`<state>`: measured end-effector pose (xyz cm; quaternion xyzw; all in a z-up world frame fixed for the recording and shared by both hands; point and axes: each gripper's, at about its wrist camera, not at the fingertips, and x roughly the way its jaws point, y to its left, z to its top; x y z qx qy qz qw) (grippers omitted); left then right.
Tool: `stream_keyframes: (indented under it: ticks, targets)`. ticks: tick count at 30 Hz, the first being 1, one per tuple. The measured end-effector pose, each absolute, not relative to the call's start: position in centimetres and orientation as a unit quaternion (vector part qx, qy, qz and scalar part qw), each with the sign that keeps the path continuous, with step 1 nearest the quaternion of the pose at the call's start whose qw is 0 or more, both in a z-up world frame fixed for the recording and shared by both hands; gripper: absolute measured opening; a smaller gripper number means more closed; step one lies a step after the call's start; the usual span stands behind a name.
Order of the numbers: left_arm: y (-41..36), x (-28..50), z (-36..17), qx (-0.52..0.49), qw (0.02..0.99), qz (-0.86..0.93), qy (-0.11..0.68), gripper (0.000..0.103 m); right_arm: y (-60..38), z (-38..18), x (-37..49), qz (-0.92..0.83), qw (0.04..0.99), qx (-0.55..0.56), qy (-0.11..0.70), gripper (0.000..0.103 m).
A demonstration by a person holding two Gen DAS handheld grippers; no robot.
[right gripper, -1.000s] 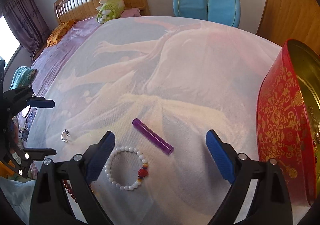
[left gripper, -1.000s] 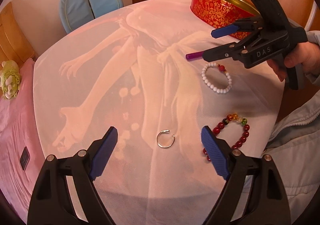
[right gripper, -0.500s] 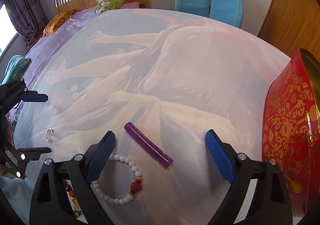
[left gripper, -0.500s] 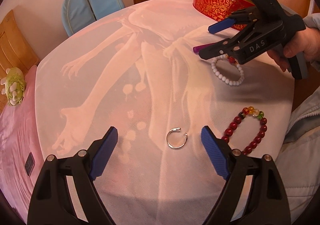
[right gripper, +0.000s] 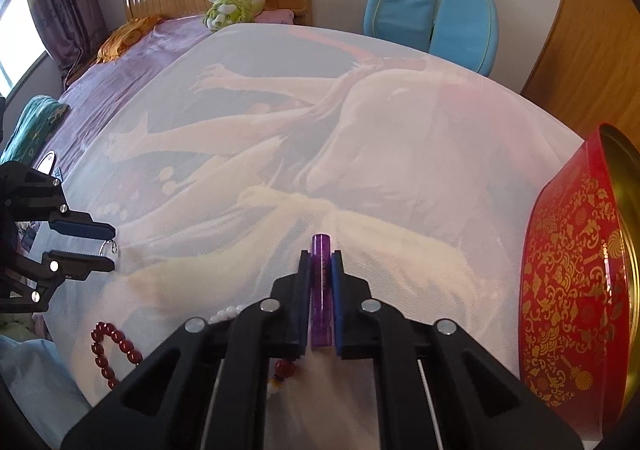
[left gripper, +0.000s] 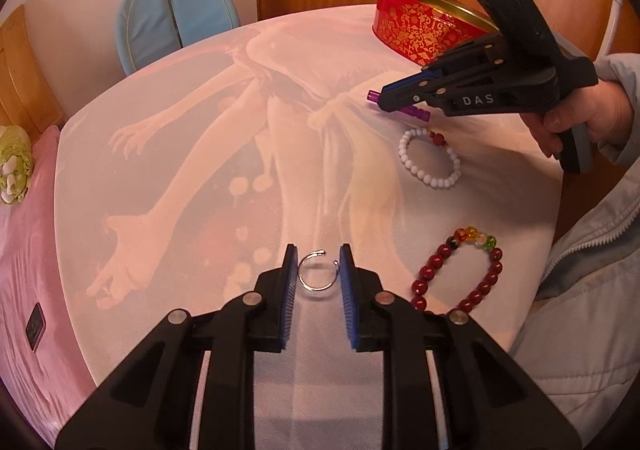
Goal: Organize jewelry
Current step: 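Grasp the second silver hoop ring with the left gripper while the right gripper grasps the purple tube, then carry the hoop ring with the left gripper while the right gripper carries the purple tube over the tin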
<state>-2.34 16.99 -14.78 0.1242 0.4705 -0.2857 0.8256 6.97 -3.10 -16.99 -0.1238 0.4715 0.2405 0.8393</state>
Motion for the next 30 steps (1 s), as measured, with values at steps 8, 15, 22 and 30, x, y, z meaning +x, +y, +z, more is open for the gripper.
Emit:
stream_keyframes:
  ticks: [8,15,22,30]
  targets:
    - [15.8,-1.4,-12.8,0.129,0.838,-0.280,0.450,0.021,-4.3,-13.0,5.6,0.241,0.865,-0.087,0.432,0.011]
    - [14.2,-0.6,-10.4,0.112,0.862,-0.264,0.418,0.021,-7.8,-8.5,3.8,0.226,0.893,-0.040,0.388,0.011]
    - [11.7,0.3,-7.3,0.104,0.874,-0.274,0.388,0.021,-12.8,-4.6,2.2,0.188,0.921,0.023,0.339,0.011]
    - [8.1,0.8,-4.5,0.102,0.878,-0.293,0.364,0.021,-18.4,-2.2,0.0,0.139,0.942,0.057,0.298,0.011]
